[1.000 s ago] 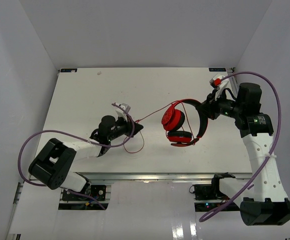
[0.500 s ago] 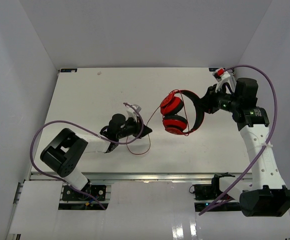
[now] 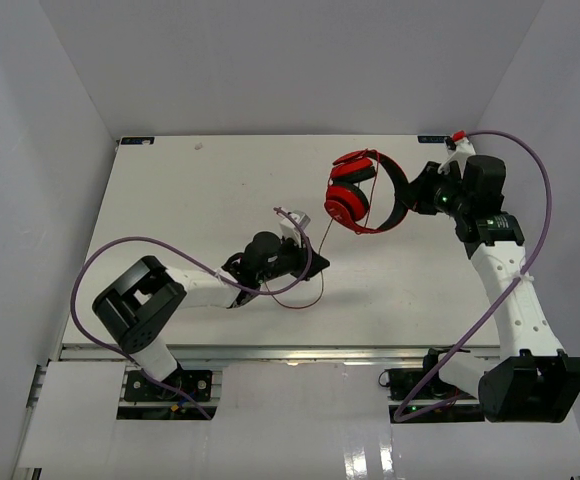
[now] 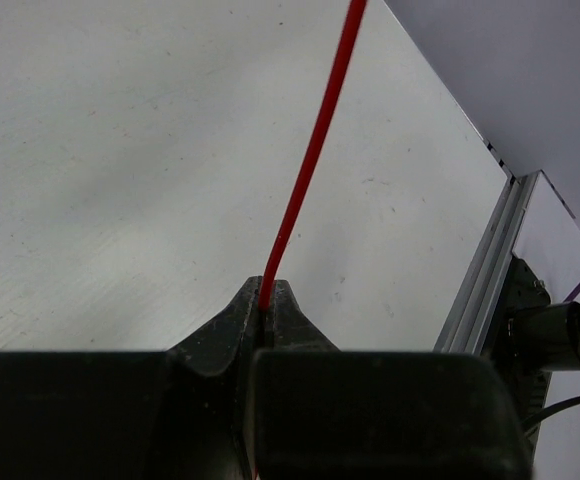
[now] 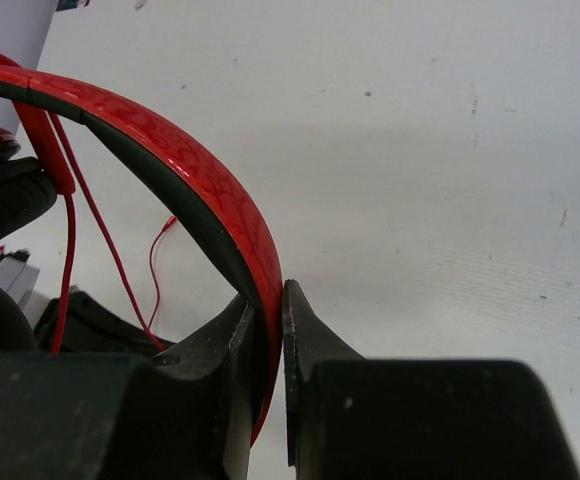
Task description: Wrap the headphones
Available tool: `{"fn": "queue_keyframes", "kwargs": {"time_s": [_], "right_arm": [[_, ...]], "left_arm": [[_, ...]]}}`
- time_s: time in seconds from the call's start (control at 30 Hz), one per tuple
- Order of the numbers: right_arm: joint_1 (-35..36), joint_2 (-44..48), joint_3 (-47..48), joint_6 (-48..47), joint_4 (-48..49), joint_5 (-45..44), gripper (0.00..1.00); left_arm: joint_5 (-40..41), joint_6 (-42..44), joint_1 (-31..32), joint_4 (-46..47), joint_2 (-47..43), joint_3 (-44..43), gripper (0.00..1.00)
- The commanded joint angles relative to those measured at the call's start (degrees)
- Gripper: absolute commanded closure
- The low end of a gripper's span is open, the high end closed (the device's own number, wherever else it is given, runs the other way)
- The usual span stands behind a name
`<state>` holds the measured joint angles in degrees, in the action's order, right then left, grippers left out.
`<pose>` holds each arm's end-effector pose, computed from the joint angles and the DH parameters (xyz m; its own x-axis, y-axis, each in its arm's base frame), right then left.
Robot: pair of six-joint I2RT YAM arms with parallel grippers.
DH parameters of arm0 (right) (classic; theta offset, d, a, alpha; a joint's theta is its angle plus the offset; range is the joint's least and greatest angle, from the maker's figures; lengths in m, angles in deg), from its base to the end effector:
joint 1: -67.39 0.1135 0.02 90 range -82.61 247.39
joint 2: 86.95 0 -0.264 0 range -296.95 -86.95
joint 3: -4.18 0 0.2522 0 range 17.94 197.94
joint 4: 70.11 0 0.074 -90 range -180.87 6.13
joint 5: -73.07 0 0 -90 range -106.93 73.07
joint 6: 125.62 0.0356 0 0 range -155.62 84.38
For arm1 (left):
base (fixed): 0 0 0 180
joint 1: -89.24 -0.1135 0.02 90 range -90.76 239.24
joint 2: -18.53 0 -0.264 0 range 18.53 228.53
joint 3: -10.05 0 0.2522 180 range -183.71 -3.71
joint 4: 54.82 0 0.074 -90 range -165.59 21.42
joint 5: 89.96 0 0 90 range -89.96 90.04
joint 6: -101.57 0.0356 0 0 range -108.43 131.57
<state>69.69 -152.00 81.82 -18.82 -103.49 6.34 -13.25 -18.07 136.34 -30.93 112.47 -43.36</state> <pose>0.2538 0.0243 0.3700 -0.4568 0.2474 -0.8545 -0.2861 0.8687 0.4045 0.2213 -0.2502 0.1819 -0.5961 -0.0655 -0.8002 0.6535 0.5393 -0.5311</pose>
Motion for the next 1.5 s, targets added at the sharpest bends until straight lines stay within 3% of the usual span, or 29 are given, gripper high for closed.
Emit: {"fn": "queue_keyframes", "kwargs": {"time_s": [0.0, 0.43, 0.77, 1.07, 1.3, 1.47], "right_arm": [[0.25, 1.62, -1.64, 8.21, 10.38, -10.33, 0.92], [6.13, -5.22, -4.56, 4.69, 21.54, -31.14, 0.92], [8.60, -8.72, -9.87, -4.93, 29.35, -38.95, 0.92], [13.51, -10.24, -15.62, -18.58, 35.41, -46.65, 0.92], [16.67, -9.41, -18.43, -26.70, 37.29, -47.09, 0.92], [17.82, -8.85, -19.36, -27.28, 36.19, -46.43, 0.92]], "left_arm": [[4.51, -2.00, 1.66, 0.26, -3.06, 0.22, 1.00], [6.53, 0.55, 5.23, -11.24, -2.53, -7.26, 1.00], [4.39, 4.37, 6.06, -22.76, -2.51, -13.93, 1.00], [3.36, 14.34, 6.07, -42.53, -0.73, -26.08, 1.00], [10.77, 25.91, 6.07, -58.30, 2.53, -37.91, 1.00], [16.43, 32.84, 6.07, -63.41, 3.88, -43.45, 1.00]]}}
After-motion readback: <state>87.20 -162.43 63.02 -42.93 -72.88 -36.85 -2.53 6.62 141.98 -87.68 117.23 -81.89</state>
